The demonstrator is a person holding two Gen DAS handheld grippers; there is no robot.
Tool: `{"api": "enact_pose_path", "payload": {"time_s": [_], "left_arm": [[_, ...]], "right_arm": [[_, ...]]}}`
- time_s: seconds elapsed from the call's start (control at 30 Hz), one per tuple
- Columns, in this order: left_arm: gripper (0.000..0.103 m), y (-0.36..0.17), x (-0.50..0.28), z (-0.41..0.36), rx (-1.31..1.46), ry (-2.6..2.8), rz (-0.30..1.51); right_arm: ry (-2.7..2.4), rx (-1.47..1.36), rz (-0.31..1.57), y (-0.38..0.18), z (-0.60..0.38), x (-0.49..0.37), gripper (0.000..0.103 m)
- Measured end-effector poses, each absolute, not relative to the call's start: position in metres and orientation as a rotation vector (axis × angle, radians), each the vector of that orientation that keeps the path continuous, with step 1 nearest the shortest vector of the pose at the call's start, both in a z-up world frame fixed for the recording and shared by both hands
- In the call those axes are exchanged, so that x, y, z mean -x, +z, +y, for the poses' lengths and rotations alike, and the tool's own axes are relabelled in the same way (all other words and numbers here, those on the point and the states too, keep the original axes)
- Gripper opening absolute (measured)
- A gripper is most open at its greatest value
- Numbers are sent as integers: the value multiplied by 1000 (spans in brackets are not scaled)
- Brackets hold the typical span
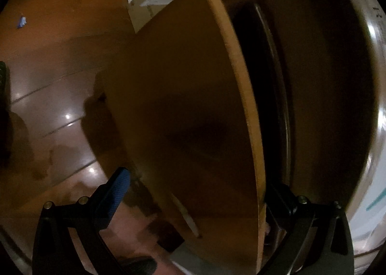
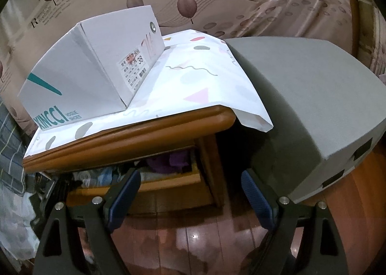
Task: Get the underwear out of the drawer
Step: 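Hook the drawer front with the left tool and pull it open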
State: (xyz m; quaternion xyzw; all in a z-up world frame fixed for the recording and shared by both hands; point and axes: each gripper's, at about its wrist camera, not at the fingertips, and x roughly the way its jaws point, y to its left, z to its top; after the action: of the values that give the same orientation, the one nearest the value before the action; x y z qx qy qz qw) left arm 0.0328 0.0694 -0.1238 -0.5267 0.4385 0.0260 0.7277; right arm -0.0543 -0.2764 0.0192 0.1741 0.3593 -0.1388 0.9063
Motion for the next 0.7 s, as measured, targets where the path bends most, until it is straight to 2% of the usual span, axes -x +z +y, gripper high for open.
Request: {"api": "enact_pose_path", "payload": {"time_s": [0.17, 0.33, 0.7], "left_arm": [[103, -119, -32, 73, 1089, 88, 1012], [103, -136, -53, 75, 1076, 158, 1092], [103, -132, -34, 73, 979, 131, 1078]], "right_arm": [[-292, -364, 742, 19, -278, 55, 88], [-293, -347, 743, 19, -277, 55, 88], [-295, -339, 751, 19, -277, 56, 88]]}}
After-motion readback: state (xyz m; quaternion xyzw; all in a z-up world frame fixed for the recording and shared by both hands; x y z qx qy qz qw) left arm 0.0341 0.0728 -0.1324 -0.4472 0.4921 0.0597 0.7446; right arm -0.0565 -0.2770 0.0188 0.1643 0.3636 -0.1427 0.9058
